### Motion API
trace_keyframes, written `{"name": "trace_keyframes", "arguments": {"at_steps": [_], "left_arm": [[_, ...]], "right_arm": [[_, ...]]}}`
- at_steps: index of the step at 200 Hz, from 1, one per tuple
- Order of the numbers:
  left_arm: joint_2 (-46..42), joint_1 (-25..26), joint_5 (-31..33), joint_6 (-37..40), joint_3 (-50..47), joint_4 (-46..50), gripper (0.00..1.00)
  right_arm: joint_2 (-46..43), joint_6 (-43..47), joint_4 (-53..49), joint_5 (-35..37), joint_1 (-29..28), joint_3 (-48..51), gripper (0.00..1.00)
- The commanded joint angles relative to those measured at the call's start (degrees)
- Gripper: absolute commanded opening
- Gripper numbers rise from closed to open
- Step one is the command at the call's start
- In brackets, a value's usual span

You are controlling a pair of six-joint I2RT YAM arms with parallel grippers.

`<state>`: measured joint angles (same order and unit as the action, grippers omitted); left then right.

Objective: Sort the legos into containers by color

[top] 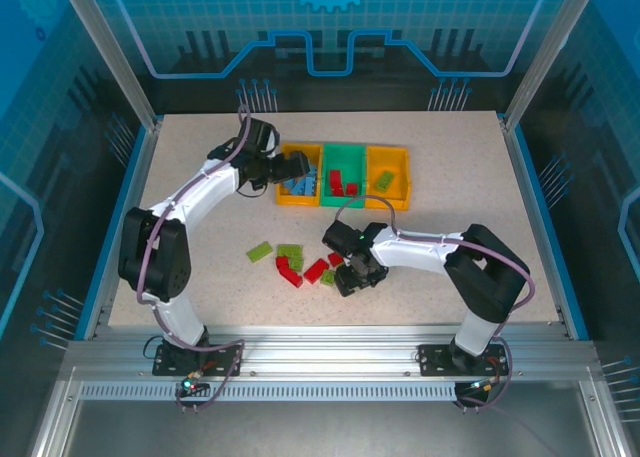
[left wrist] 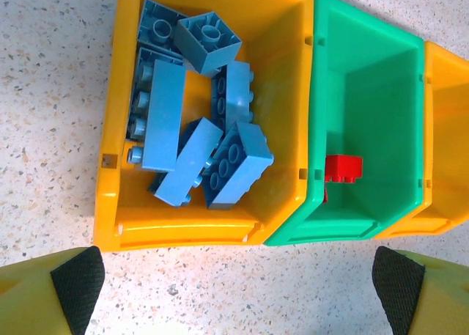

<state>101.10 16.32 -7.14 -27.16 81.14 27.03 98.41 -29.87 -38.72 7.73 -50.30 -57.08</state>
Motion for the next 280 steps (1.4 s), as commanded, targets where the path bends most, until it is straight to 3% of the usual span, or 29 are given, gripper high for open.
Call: {"name": "trace_keyframes", "arguments": {"at_steps": [1,79,129,158,198,233,280], "left_arm": [[-2.3,0.3,0.8,-1.2,-1.8,-0.6,0.99],[-3.5,0.3,0.7,-2.0,-4.5,-1.3,0.99],[-4.8,0.3,0.7,-3.0,-6.5,-1.0,0.99],[-7.0,0.8,1.3,-3.5,-10.0,0.0,0.99],[-11.9,2.3,2.1,-4.9,-17.3,0.6,0.99],[-14.2,4.7,3.4,-5.4,-22.1,1.6,0.99],[-14.3,7.9,3.6,-6.2,-24.3,2.7,0.99]], "right_arm": [[-1.2,1.4,1.3,1.2,0.3,2.6,0.62],[-11.2,-0.1,-2.6,4.2,2.2,3.1,0.59],[-15.1,4.1,-3.9,2.3,14.4,-2.4,0.59],[-9.7,9.2,-3.8,2.5,22.3,-9.8,0.59],[4.9,13.2,-5.6,1.9,29.9,-25.0,0.57],[15.8,13.5,-8.9,1.2,31.8,-36.6,0.56],[22.0,12.8,-11.8,2.7,32.8,-43.8,0.6]]}}
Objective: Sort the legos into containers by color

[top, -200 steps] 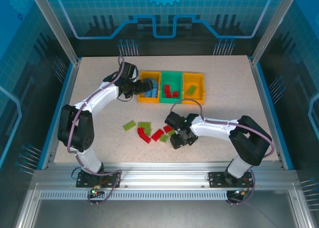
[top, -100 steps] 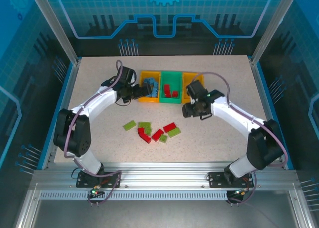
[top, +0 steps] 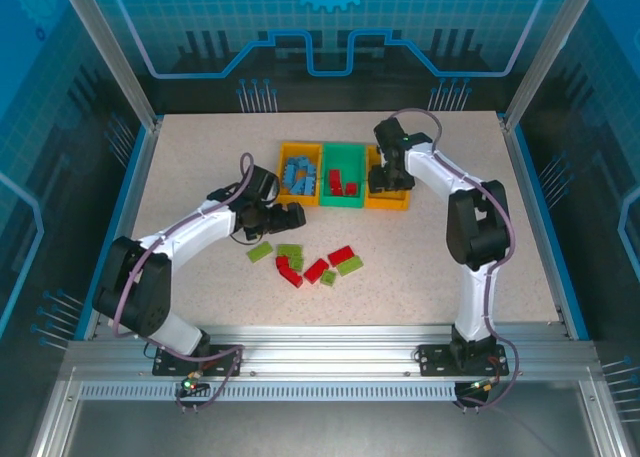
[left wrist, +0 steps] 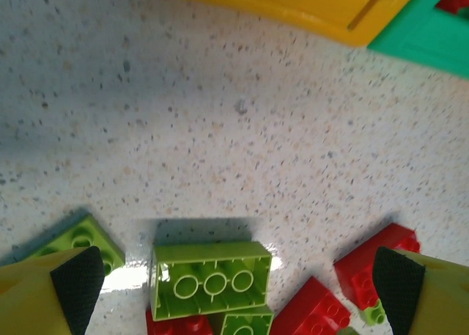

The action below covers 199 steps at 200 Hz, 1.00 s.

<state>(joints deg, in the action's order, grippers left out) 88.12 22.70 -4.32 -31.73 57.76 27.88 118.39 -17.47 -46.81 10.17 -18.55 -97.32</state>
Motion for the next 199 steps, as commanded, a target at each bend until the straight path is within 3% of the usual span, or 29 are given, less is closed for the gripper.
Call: {"name": "trace_keyframes", "arguments": {"at_steps": [1,89,137,199], "left_arm": [[-1.4,1.6,0.8,-1.5,-0.9,1.9,0.99],[5.0,7.1,4.0,0.0,1.4,8.1,0.99],[7.9,7.5,4.1,-0.3,1.5,7.7,0.99],[11.6,7.6,4.3,0.6,4.0,6.8,0.91]], "right_arm": [[2.1,0.3,-3.8,0.2,1.0,-3.6,0.6],[-1.3,-0.4,-4.7,-1.5,0.8,-3.8,0.82],[-5.3,-1.6,-4.5,-3.1,0.6,-2.9,0.84],[-14.3,-1.4,-3.4,-0.8,1.5,4.3,0.86]]}}
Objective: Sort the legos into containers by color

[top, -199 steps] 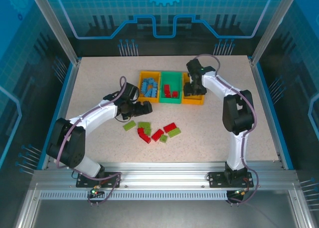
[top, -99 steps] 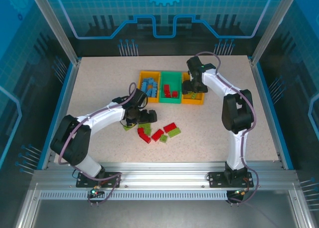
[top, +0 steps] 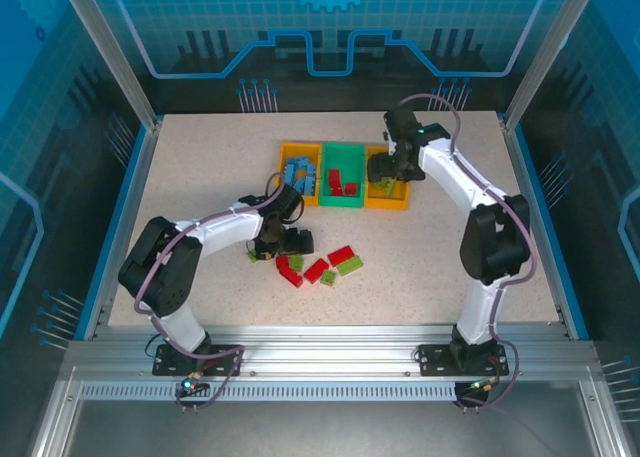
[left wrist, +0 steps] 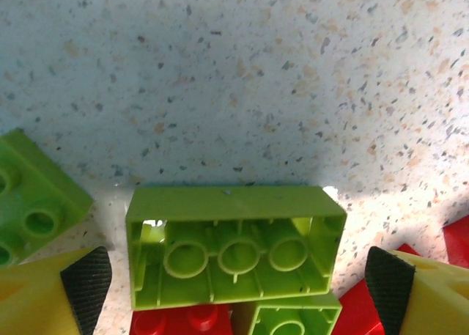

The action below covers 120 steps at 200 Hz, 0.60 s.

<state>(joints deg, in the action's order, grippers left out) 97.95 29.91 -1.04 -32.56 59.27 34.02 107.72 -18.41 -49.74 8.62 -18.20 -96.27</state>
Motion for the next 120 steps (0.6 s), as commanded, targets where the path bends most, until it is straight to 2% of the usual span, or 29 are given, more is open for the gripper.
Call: {"name": "trace_keyframes", "arguments": {"at_steps": [1,18,60,96,120], "left_arm": [[1.9,0.4,1.0,1.5,2.5,0.6,0.91],[2.8,0.3,1.0,1.6,3.0,0.8,0.84],[3.3,0.4,0.4,0.9,2.9,0.4,0.58],[2.2,0.4,0.5,-0.2,3.7,-0.2,0.56],[2.3,0.3,0.2,0.2,9.0,0.5,0.56]], "right_arm": [[-3.7,-0.5,-0.5,0.7,1.1,3.4,0.86],[-6.1,-0.8,0.0,1.3,2.2,6.1,0.86],[-12.3,-2.3,2.0,0.0,6.1,13.1,0.86],[-16.9,-2.1,4.0,-1.8,7.0,19.1,0.86],[-20.2,-3.7,7.3,-5.1,6.7,25.8,0.86]]}}
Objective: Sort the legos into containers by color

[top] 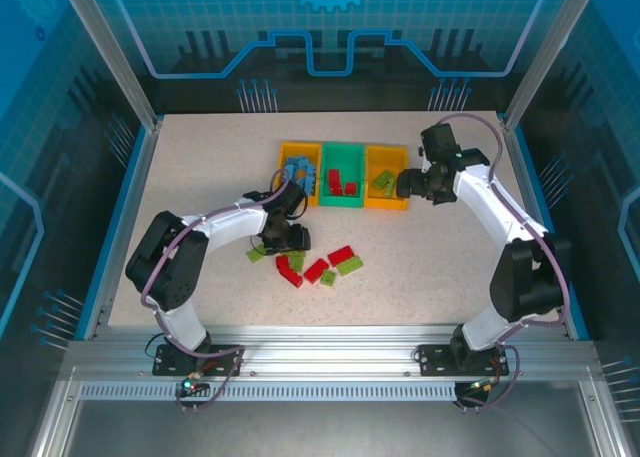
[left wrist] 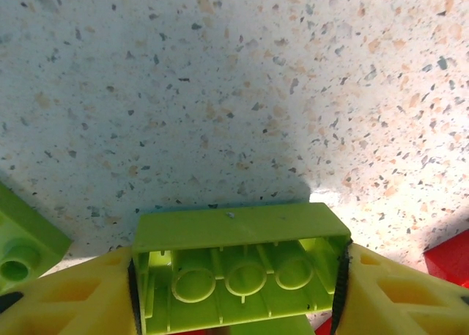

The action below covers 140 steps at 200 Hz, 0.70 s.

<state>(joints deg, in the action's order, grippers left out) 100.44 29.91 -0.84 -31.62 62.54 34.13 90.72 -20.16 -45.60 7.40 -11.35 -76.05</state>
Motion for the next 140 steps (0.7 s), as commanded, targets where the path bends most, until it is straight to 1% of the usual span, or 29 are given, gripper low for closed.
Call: {"name": "trace_keyframes", "arguments": {"at_steps": [1,28,51,70,89,103,112,126,140], "left_arm": [[-0.2,0.4,0.0,-0.7,6.0,0.4,0.56],[2.2,0.4,-2.3,0.5,14.9,-0.4,0.57],[6.6,0.4,-6.5,0.8,24.1,-2.2,0.59],[11.8,0.8,-8.8,0.3,32.6,-2.8,0.59],[16.7,1.0,-9.1,-0.1,40.1,0.7,0.6],[18.5,1.2,-10.1,-0.7,41.5,0.8,0.61],[18.8,1.3,-10.1,-0.9,41.5,0.9,0.61],[18.3,1.4,-10.0,-1.1,40.3,0.8,0.63],[17.0,1.3,-9.5,-1.2,38.4,0.1,0.64]], "right_arm": [[-3.4,-2.1,3.4,-4.0,-0.2,5.9,0.86],[-8.5,-3.9,8.8,-7.0,-0.6,15.1,0.86],[-11.5,-5.7,11.2,-7.2,-1.0,20.8,0.86],[-13.0,-6.5,11.9,-7.3,-1.1,24.1,0.86],[-13.1,-6.3,11.4,-5.1,-0.9,25.2,0.88],[-12.3,-5.1,12.5,-4.5,-0.7,24.6,0.89],[-10.9,-4.1,13.0,-5.4,-0.4,23.6,0.89],[-8.1,-3.4,13.0,-6.9,-0.2,21.6,0.9],[-5.0,-4.8,12.7,-8.6,-0.2,20.1,0.9]]}}
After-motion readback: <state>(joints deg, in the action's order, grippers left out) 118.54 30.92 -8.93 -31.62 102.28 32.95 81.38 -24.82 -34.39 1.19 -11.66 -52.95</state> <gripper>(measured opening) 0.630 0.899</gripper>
